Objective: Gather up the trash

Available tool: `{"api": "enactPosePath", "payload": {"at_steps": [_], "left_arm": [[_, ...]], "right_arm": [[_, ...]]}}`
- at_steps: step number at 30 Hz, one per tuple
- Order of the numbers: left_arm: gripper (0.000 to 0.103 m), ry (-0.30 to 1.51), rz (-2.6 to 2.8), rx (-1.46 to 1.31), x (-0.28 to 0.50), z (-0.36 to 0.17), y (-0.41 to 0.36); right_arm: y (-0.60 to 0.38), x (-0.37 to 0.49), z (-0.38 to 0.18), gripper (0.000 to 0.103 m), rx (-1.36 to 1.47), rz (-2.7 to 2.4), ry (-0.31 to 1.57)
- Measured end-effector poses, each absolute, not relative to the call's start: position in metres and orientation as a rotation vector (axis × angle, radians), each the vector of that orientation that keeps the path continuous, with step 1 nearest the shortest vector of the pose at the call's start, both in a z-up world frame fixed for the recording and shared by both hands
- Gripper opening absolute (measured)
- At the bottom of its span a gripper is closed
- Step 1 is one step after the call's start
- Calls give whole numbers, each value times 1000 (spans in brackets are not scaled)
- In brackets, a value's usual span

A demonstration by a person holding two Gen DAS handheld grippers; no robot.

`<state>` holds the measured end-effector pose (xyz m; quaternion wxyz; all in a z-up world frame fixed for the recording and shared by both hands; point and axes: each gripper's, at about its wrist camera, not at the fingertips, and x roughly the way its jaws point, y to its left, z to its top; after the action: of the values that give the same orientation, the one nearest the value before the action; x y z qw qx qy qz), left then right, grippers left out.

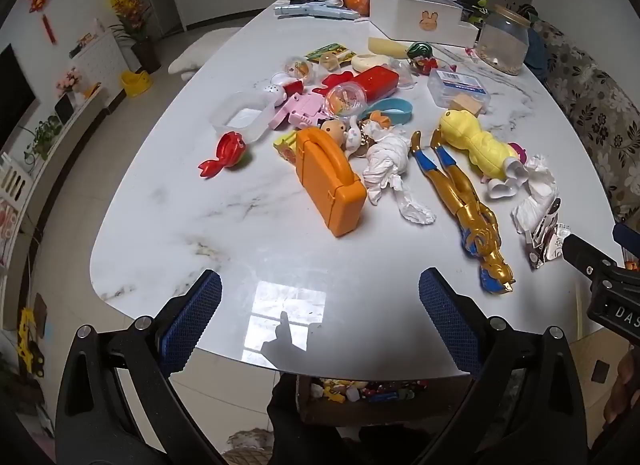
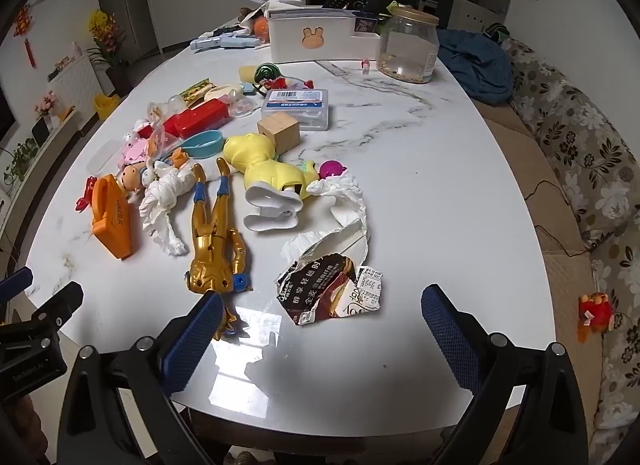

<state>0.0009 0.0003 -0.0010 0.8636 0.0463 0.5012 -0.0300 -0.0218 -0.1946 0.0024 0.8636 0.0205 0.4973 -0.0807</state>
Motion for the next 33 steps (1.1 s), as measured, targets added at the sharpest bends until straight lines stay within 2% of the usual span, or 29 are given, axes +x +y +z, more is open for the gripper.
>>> {"api": "enactPosePath", "payload": {"at_steps": [33], "left_arm": [[96,1071,-57,76,1,-8,12]], "right_arm": [[-194,-21,-4,98,76,-154,1060]]}}
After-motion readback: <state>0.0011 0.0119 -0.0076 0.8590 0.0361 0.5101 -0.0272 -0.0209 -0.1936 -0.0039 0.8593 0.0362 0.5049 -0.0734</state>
